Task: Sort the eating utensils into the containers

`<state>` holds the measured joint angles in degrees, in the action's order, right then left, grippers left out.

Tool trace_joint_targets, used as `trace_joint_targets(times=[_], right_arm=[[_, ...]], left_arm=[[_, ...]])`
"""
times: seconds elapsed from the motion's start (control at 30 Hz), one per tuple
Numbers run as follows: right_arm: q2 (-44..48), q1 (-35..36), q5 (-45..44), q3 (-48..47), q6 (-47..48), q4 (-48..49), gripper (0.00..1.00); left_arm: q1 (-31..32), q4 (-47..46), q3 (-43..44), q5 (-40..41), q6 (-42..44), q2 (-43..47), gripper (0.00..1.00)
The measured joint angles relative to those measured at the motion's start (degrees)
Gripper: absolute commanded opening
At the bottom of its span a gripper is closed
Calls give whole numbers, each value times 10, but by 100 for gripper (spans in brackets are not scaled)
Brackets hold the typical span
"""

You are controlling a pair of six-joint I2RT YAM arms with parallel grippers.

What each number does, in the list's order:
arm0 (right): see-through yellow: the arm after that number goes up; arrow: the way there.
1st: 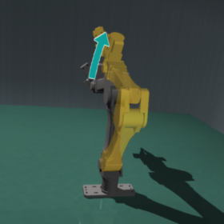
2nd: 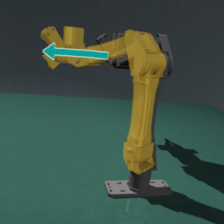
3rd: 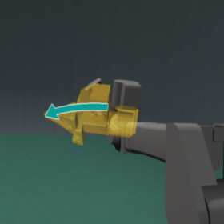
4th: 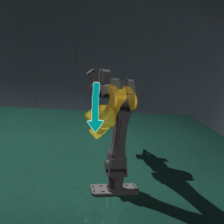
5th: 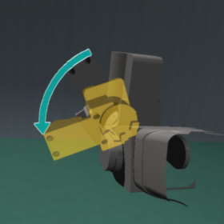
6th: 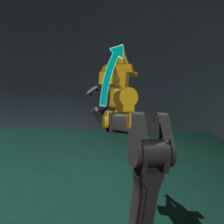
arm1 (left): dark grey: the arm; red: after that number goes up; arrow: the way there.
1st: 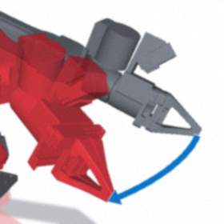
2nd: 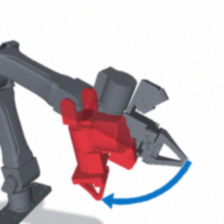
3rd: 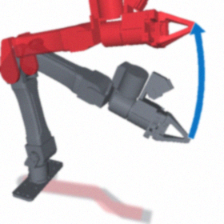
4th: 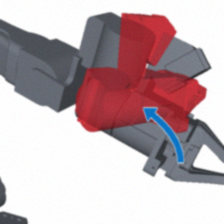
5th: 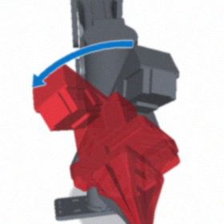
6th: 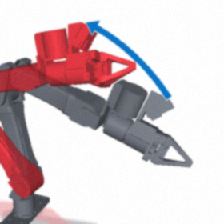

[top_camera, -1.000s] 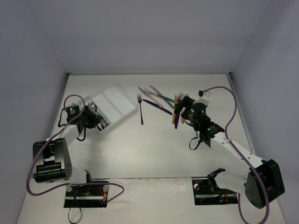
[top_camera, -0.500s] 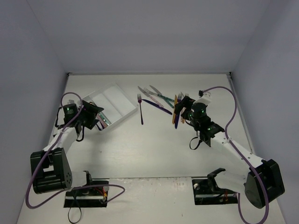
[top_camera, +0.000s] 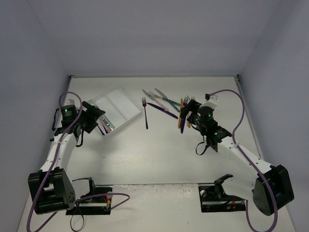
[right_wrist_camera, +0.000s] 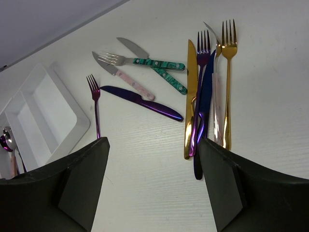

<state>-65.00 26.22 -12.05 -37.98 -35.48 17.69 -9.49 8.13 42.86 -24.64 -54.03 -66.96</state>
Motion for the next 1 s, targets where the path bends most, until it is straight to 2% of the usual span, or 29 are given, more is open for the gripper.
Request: trace_joint_targets(times=[0.37, 0.53, 1.0], right_arm=[[-6, 0, 0, 0, 0, -4, 73], [-8, 0, 0, 0, 0, -4, 73], [-19, 0, 1, 0, 5, -4, 72]], left_arm=[[56, 3, 13, -12, 55, -109, 67], [78, 4, 16, -22, 77, -115, 67], [84, 26, 24, -38, 111, -113, 63]])
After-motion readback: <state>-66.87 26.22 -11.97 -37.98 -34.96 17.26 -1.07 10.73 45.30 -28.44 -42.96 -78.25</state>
